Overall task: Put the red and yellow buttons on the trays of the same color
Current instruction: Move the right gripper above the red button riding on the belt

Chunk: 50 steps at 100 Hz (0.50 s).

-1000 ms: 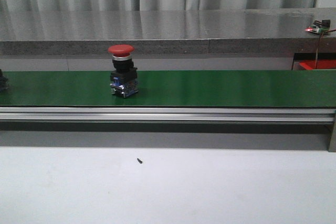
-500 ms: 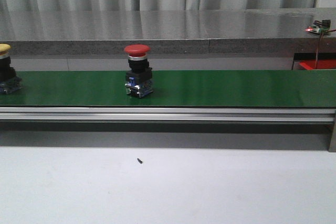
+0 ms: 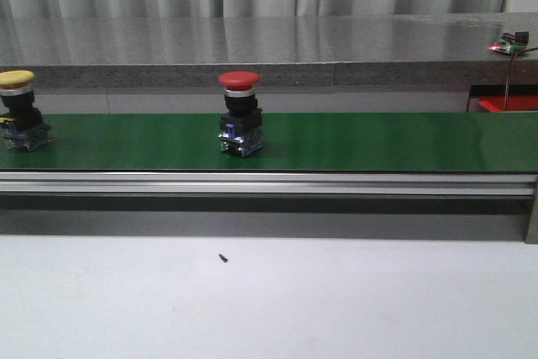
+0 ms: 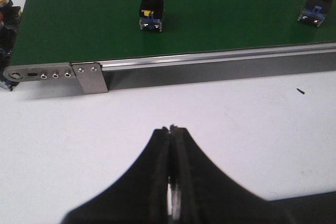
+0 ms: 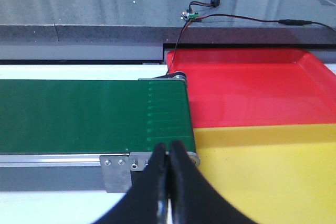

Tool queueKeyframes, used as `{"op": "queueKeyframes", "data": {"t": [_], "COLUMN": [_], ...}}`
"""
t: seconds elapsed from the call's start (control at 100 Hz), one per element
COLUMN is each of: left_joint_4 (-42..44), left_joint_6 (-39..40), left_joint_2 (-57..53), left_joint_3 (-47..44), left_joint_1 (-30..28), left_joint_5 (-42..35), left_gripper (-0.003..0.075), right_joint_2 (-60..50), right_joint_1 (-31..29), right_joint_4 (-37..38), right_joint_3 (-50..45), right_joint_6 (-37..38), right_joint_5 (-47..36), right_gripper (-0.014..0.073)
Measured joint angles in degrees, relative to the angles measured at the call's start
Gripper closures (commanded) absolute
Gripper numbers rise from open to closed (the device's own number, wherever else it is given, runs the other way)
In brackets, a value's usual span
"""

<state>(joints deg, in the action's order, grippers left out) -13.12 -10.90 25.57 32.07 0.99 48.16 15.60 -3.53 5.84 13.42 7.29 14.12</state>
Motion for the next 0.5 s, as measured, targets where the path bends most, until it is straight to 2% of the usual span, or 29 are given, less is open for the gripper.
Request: {"op": "queueKeyframes", "data": {"t": [0.12, 0.31, 0.5], "left_joint_4": [0.0, 0.0, 0.0], "left_joint_6": [0.0, 0.0, 0.0], "left_joint_2": [0.0, 0.0, 0.0], "left_joint_3": [0.0, 0.0, 0.0], "left_joint_1": [0.0, 0.0, 0.0], "left_joint_5": [0.0, 0.0, 0.0], "left_gripper": [0.0740, 0.0740, 0.0740], "right_joint_2": [7.2, 13.4, 20.3], "right_joint_1": [0.0, 0.0, 0.0], "right_joint_4": [0.0, -0.5, -0.6], "right_joint_3": [4.9, 6.8, 15.3], "right_joint_6": [0.0, 0.1, 0.1], "right_joint_5": [-0.2, -3.5, 3.9], "right_gripper": [0.0660, 0.0660, 0.0655]}}
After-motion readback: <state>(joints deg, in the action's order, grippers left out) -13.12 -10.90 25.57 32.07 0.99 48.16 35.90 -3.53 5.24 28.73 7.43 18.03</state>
